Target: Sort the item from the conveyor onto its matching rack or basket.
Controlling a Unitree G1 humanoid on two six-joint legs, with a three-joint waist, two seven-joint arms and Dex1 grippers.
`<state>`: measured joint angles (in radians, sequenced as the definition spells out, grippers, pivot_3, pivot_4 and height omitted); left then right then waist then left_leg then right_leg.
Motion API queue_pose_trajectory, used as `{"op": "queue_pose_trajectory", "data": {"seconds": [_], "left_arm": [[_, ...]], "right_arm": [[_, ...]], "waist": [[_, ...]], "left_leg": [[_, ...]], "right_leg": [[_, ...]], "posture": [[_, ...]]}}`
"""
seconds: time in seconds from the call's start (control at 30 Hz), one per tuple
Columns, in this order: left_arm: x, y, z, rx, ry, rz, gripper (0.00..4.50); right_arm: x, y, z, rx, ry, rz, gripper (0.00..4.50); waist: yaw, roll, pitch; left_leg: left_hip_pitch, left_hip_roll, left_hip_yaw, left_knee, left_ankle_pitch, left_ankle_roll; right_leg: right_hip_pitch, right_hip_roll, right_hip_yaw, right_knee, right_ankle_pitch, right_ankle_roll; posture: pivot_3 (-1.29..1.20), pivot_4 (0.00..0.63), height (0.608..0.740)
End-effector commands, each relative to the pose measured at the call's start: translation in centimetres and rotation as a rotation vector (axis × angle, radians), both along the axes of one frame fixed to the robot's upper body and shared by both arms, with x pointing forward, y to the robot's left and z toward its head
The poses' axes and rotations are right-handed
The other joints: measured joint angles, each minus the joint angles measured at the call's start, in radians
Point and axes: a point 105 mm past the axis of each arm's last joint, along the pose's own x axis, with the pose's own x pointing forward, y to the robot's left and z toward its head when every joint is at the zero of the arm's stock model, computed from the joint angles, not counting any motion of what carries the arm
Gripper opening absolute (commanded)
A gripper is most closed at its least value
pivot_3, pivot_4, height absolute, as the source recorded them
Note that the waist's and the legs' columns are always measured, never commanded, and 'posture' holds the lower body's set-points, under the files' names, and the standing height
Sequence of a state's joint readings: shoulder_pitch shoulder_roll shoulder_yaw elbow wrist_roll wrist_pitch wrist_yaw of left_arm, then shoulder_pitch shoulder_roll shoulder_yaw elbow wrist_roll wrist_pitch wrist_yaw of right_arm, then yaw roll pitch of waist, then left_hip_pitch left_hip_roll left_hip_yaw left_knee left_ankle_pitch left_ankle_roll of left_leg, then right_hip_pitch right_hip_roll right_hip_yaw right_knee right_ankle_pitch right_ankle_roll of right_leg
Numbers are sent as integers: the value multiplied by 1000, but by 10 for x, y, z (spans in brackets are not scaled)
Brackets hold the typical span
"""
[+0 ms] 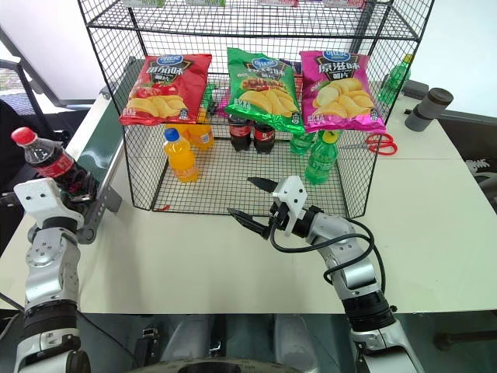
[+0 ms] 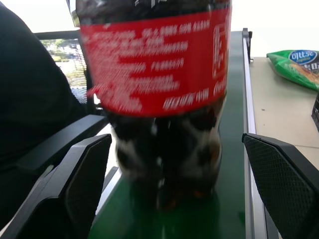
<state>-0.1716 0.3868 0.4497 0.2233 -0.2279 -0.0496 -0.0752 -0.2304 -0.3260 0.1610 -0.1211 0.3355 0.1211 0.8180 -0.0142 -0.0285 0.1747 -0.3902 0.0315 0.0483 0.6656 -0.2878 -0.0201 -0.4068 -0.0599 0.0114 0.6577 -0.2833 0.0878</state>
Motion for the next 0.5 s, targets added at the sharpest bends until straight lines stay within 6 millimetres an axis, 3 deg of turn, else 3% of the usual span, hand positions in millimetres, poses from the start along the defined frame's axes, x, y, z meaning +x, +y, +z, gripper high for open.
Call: {"op": "queue_pose_trajectory", "data": {"seconds": [0.03, 0.1, 0.2, 0.27, 0.33, 0.43, 0.5], "left_arm": [[-4, 9, 18, 37, -58, 33, 4500], [-4, 8, 18, 26, -66, 29, 4500], [-4, 7, 19, 33, -66, 26, 3695], [-4, 8, 22, 49, -66, 28, 2900], [-5, 8, 28, 61, -82, 13, 2865], [-12, 7, 62, 117, -173, -49, 2865], [-16, 6, 74, 131, -198, -88, 2865]], "right_arm": [[-5, 4, 11, 19, -47, 17, 4451], [-5, 4, 11, 19, -46, 18, 4451], [-5, 5, 11, 17, -47, 20, 4500], [-5, 5, 11, 16, -48, 20, 4500], [-5, 5, 11, 16, -49, 18, 4500], [-4, 3, 14, 13, -56, 14, 4500], [-4, 2, 16, 12, -59, 12, 4500]], "waist": [[0, 0, 0], [0, 0, 0], [3, 0, 0], [2, 0, 0], [2, 0, 0], [0, -2, 0], [-1, -4, 0]], "left_leg": [[0, 0, 0, 0, 0, 0], [0, 0, 0, 0, 0, 0], [0, 0, 0, 0, 0, 0], [0, 0, 0, 0, 0, 0], [0, 0, 0, 0, 0, 0], [0, 0, 0, 0, 0, 0], [-2, 0, -1, 0, 0, 0]], "right_leg": [[0, 0, 0, 0, 0, 0], [0, 0, 0, 0, 0, 0], [0, 0, 0, 0, 0, 0], [0, -1, 0, 0, 0, 0], [0, -1, 0, 0, 0, 0], [0, -1, -1, 0, 0, 0], [-1, -1, -1, 0, 0, 0]], "posture": [[0, 150, 740], [0, 150, 740], [0, 150, 740], [0, 150, 740], [0, 150, 740], [0, 150, 740], [0, 150, 740]]}}
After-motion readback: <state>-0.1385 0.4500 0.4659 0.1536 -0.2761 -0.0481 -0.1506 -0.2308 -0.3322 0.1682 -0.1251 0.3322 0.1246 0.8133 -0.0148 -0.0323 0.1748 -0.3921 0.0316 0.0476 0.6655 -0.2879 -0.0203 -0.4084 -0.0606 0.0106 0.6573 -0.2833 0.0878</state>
